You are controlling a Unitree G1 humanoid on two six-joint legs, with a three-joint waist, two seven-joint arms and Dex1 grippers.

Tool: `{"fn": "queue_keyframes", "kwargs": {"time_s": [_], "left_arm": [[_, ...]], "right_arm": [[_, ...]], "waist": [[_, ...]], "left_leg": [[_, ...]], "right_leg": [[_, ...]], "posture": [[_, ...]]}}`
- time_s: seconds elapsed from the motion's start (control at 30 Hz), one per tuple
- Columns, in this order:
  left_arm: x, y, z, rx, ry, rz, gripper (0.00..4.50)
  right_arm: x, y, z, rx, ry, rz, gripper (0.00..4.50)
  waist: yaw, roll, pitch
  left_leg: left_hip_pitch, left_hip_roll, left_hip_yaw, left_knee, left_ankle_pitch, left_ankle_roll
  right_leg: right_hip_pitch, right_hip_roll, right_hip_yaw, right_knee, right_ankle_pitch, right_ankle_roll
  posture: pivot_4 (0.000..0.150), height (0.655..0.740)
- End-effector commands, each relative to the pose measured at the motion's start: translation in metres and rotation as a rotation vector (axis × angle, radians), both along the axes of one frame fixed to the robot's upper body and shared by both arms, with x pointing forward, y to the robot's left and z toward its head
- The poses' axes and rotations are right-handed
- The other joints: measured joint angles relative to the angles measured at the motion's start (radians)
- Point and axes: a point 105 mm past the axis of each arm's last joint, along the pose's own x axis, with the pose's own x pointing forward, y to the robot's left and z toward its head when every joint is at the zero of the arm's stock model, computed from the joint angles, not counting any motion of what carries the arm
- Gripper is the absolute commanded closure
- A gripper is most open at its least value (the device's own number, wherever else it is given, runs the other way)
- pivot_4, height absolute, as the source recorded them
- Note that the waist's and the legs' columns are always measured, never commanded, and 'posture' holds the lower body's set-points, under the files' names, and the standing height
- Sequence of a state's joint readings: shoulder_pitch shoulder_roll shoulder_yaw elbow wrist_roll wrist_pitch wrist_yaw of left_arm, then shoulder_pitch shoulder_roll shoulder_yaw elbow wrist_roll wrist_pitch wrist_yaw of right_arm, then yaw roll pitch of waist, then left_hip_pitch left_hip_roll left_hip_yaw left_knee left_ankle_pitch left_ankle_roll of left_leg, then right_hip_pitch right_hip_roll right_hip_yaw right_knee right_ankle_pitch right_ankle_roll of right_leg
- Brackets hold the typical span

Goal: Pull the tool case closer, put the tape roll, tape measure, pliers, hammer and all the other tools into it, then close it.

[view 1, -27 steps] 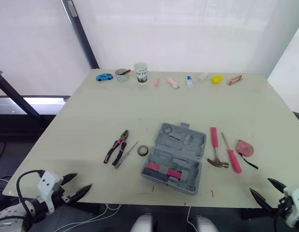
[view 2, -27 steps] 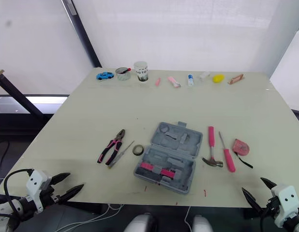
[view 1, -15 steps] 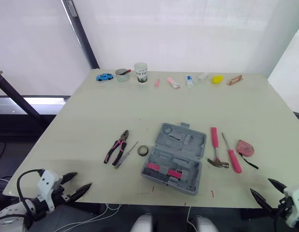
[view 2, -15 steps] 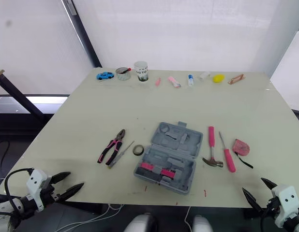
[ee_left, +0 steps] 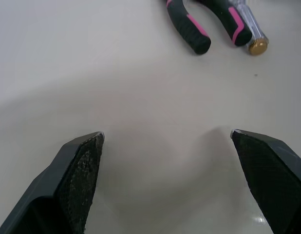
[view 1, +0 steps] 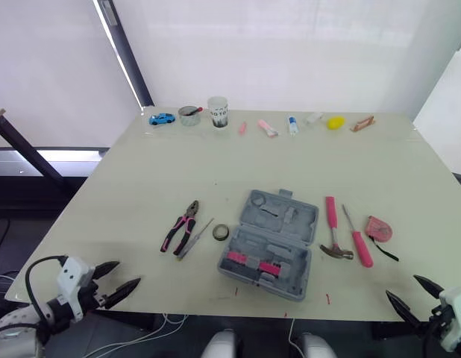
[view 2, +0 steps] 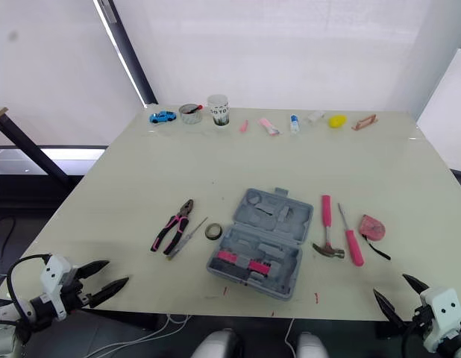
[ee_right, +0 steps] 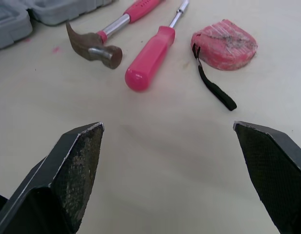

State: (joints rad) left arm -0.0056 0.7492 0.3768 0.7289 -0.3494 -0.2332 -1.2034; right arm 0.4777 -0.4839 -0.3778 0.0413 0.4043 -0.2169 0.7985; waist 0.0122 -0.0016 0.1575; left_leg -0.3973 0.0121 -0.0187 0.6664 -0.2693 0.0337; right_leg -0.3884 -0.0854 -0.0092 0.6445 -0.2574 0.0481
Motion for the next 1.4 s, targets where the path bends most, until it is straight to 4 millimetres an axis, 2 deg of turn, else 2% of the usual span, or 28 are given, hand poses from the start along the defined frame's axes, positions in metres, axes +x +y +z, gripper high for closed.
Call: {"fn": "queue_keyframes", "kwargs": {"time_s": [0.03, 0.27, 0.47, 0.53, 0.73, 0.77, 0.83, 0.87, 1.07, 1.1, 1.4], "left_arm": [[0.012, -0.001, 0.017, -0.006, -0.028, -0.034, 0.05], [0.049, -0.023, 0.045, 0.016, -0.069, -0.133, 0.05], [0.084, -0.057, 0.068, 0.055, -0.107, -0.274, 0.05], [0.097, -0.073, 0.073, 0.074, -0.111, -0.339, 0.05], [0.124, -0.110, 0.083, 0.106, -0.095, -0.504, 0.05], [0.127, -0.116, 0.083, 0.114, -0.089, -0.531, 0.28], [0.133, -0.128, 0.085, 0.121, -0.087, -0.570, 0.86], [0.136, -0.132, 0.085, 0.129, -0.085, -0.588, 1.35], [0.141, -0.150, 0.078, 0.175, -0.051, -0.671, 4.44], [0.142, -0.152, 0.077, 0.179, -0.044, -0.678, 4.50], [0.145, -0.177, 0.068, 0.276, 0.005, -0.777, 4.50]], "right_arm": [[0.009, 0.009, 0.022, 0.020, -0.061, 0.025, 0.00], [0.032, 0.043, 0.043, 0.029, -0.061, 0.131, 0.00], [0.050, 0.071, 0.052, 0.013, -0.042, 0.226, 0.00], [0.057, 0.081, 0.056, -0.004, -0.033, 0.270, 0.00], [0.071, 0.101, 0.060, -0.079, 0.004, 0.381, 0.00], [0.074, 0.104, 0.060, -0.097, 0.011, 0.402, 0.00], [0.079, 0.111, 0.060, -0.116, 0.024, 0.436, 0.52], [0.082, 0.114, 0.060, -0.125, 0.030, 0.448, 0.89], [0.094, 0.124, 0.052, -0.237, 0.103, 0.518, 4.03], [0.096, 0.125, 0.050, -0.250, 0.113, 0.526, 4.46], [0.111, 0.139, 0.037, -0.351, 0.175, 0.604, 4.46]], "waist": [[0.000, 0.000, 0.000], [0.000, 0.000, 0.000], [0.002, -0.001, 0.000], [0.001, -0.001, 0.000], [-0.001, -0.004, 0.001], [-0.002, -0.004, 0.002], [-0.004, -0.006, 0.003], [-0.005, -0.007, 0.004], [-0.022, -0.012, 0.006], [-0.023, -0.012, 0.007], [-0.023, -0.016, 0.009]], "left_leg": [[0.000, 0.000, 0.000, 0.000, 0.000, 0.000], [0.000, 0.000, 0.001, 0.000, 0.000, 0.000], [-0.001, -0.002, 0.001, 0.002, 0.000, 0.001], [-0.001, -0.003, 0.003, 0.002, 0.000, 0.001], [0.000, -0.006, 0.006, 0.005, 0.001, 0.001], [0.000, -0.006, 0.008, 0.005, 0.001, 0.001], [0.000, -0.006, 0.009, 0.005, 0.001, 0.001], [-0.001, -0.006, 0.010, 0.005, 0.001, 0.001], [-0.002, -0.006, 0.010, 0.006, 0.001, 0.001], [-0.003, -0.006, 0.009, 0.006, 0.001, 0.001], [-0.003, -0.006, 0.009, 0.006, 0.001, 0.001]], "right_leg": [[0.000, 0.000, 0.000, 0.000, 0.000, 0.000], [0.000, 0.000, 0.000, 0.000, 0.000, 0.000], [0.000, 0.003, -0.002, 0.001, 0.002, 0.004], [0.000, 0.009, -0.002, 0.002, 0.003, 0.006], [0.000, 0.015, 0.000, 0.007, 0.004, 0.008], [0.000, 0.015, 0.000, 0.008, 0.004, 0.008], [-0.002, 0.016, 0.001, 0.011, 0.004, 0.008], [-0.004, 0.016, 0.002, 0.013, 0.004, 0.008], [-0.007, 0.016, 0.004, 0.015, 0.004, 0.008], [-0.008, 0.016, 0.005, 0.015, 0.004, 0.008], [-0.008, 0.016, 0.005, 0.016, 0.004, 0.008]], "posture": [[0.150, 0.7400], [0.150, 0.7400], [0.150, 0.7400], [0.150, 0.7400], [0.150, 0.7400], [0.150, 0.7400], [0.150, 0.7400], [0.150, 0.7400], [0.150, 0.7400], [0.150, 0.7400], [0.150, 0.7400]]}}
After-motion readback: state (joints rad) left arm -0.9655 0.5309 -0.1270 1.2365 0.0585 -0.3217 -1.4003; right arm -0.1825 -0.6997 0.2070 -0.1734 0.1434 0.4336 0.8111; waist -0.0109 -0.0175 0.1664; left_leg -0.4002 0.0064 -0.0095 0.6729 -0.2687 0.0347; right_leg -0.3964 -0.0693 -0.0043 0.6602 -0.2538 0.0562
